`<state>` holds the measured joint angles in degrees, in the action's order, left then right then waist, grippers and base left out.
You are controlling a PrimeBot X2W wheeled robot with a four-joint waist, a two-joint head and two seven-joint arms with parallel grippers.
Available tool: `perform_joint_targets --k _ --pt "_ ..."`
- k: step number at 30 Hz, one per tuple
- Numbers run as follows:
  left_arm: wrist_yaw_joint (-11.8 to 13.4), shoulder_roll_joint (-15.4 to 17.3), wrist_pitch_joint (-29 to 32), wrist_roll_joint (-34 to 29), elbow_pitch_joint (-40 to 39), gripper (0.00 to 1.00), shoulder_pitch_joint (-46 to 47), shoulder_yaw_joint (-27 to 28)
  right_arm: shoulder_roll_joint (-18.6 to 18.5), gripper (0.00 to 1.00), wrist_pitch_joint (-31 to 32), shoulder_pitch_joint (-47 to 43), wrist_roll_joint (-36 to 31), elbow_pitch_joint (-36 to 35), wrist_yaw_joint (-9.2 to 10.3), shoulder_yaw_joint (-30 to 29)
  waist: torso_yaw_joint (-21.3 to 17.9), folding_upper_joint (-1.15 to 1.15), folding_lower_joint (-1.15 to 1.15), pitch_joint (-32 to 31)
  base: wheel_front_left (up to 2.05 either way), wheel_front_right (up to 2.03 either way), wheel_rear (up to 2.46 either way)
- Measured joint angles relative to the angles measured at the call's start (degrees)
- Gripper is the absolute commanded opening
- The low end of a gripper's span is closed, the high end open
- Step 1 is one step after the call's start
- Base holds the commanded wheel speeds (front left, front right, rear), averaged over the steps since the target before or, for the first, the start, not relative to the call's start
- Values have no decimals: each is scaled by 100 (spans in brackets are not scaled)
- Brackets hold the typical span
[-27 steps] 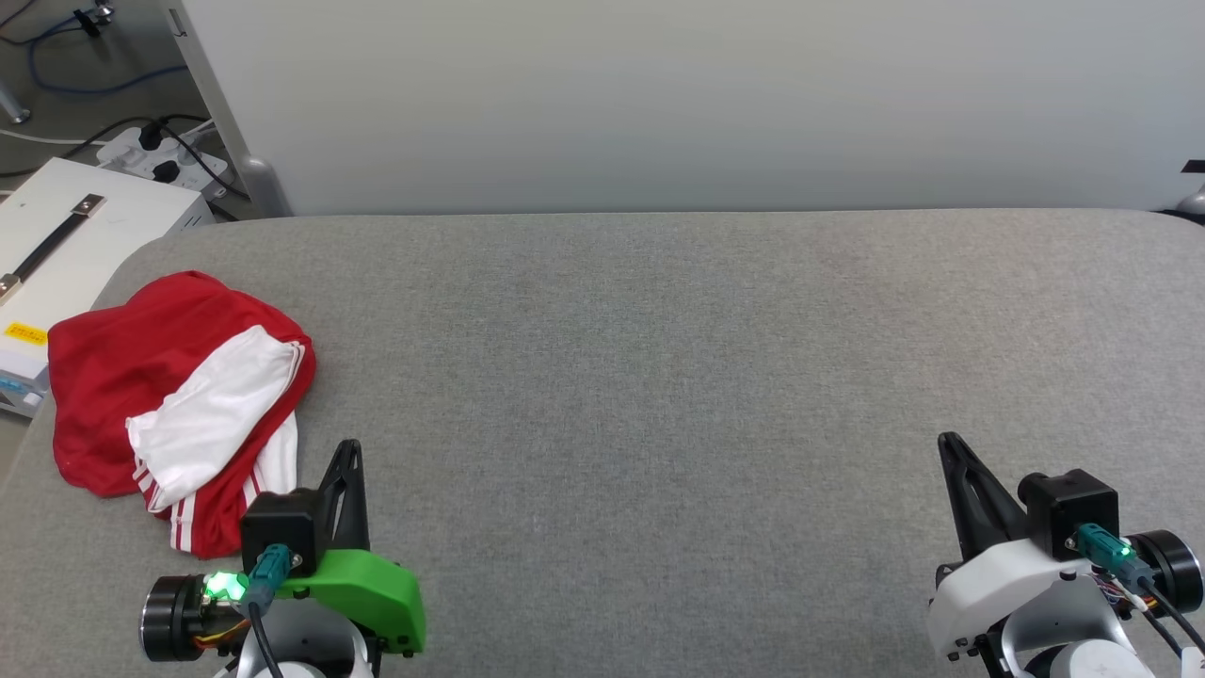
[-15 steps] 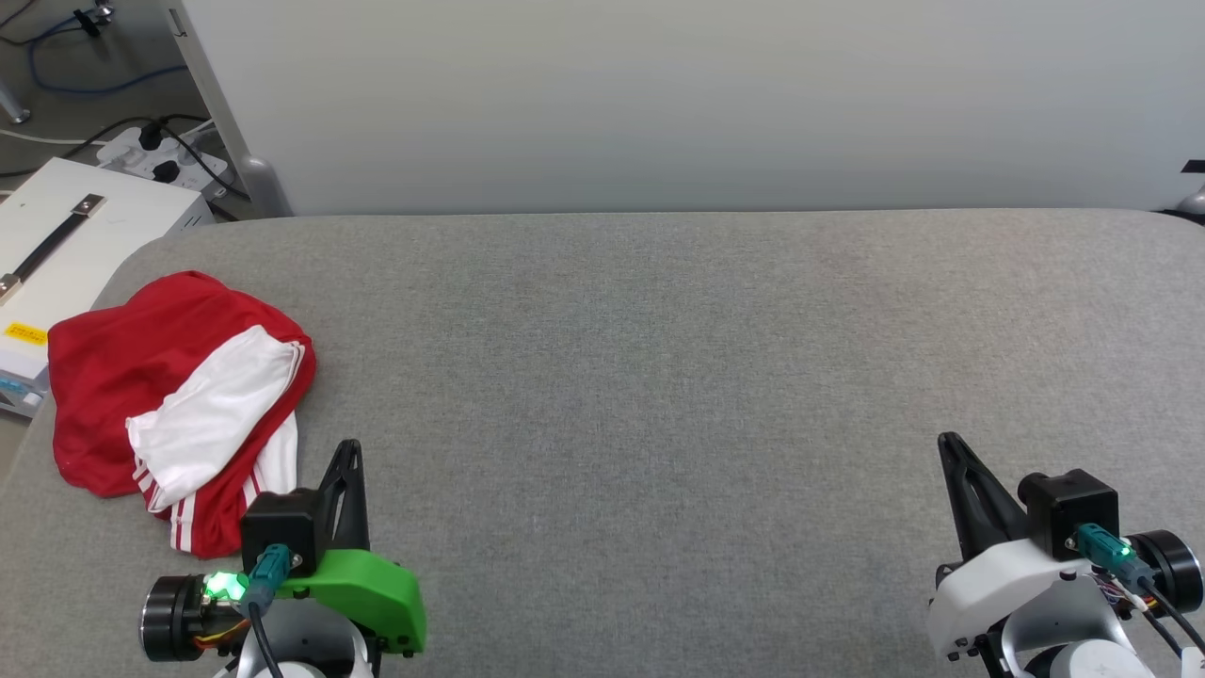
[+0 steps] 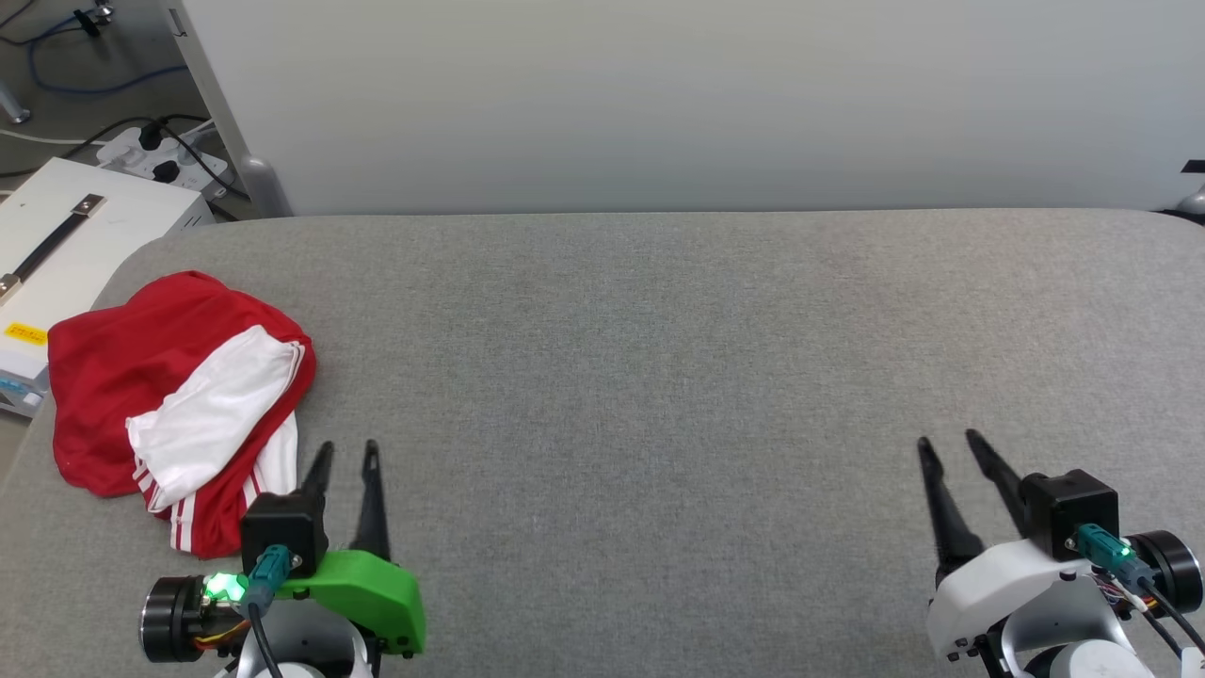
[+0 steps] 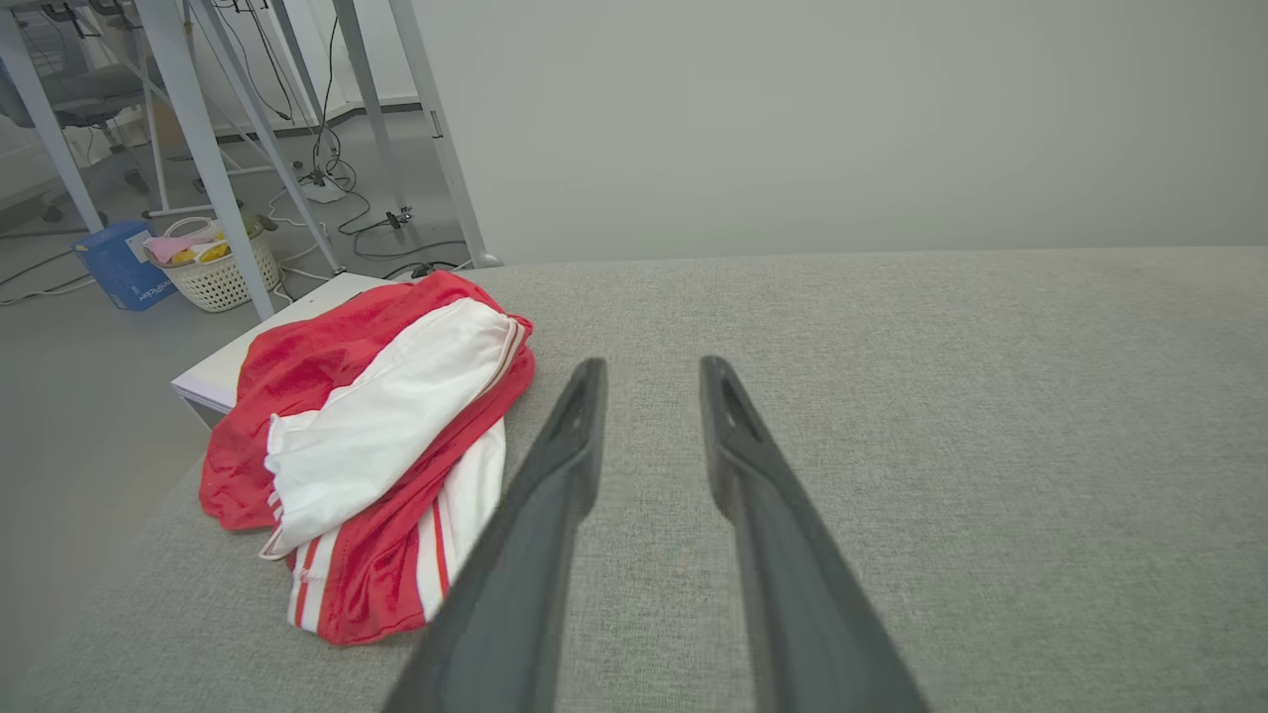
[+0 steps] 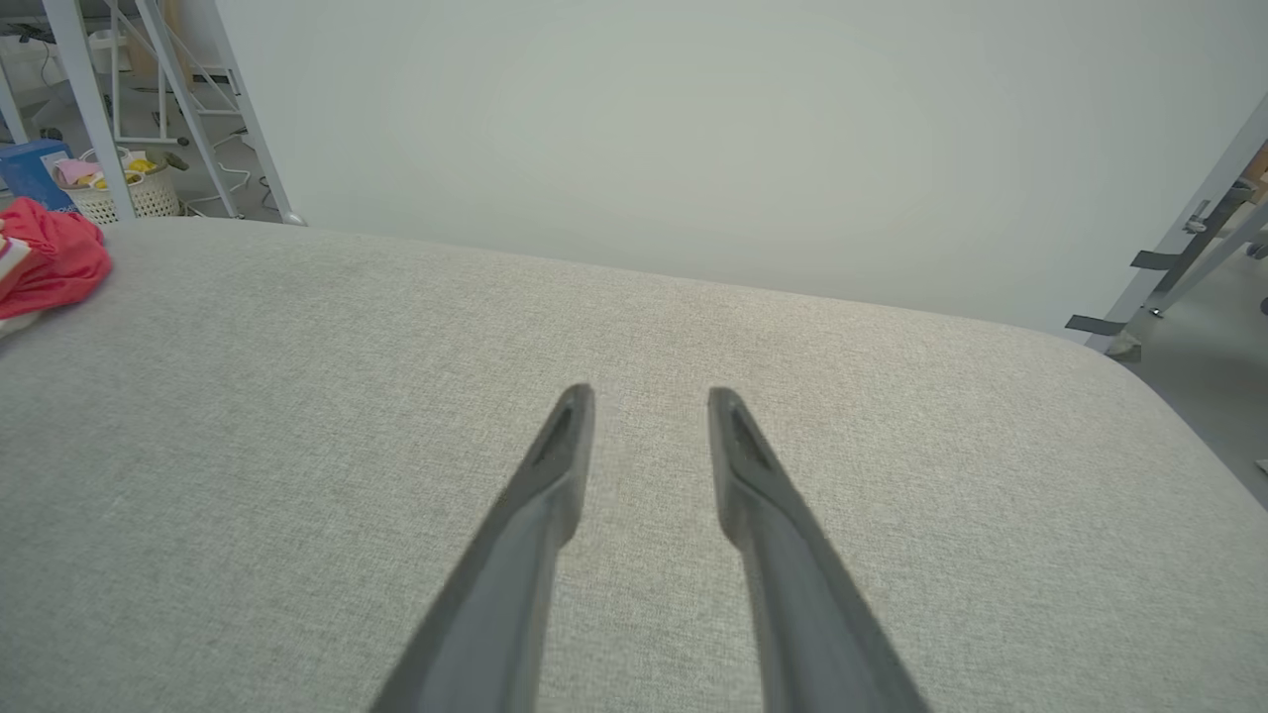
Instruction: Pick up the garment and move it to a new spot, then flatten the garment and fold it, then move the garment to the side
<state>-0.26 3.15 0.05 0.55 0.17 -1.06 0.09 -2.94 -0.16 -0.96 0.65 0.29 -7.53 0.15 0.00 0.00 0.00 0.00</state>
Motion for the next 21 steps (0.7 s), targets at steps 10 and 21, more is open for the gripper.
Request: perform_joint_targets --k 10,21 --pt "33 0 -112 102 -27 100 0 15 0 100 -119 0 175 -103 0 -71 -5 0 0 16 0 0 0" --pt "58 0 -253 137 -45 100 0 23 0 100 -248 -1 272 -190 0 -91 -15 0 0 19 0 0 0"
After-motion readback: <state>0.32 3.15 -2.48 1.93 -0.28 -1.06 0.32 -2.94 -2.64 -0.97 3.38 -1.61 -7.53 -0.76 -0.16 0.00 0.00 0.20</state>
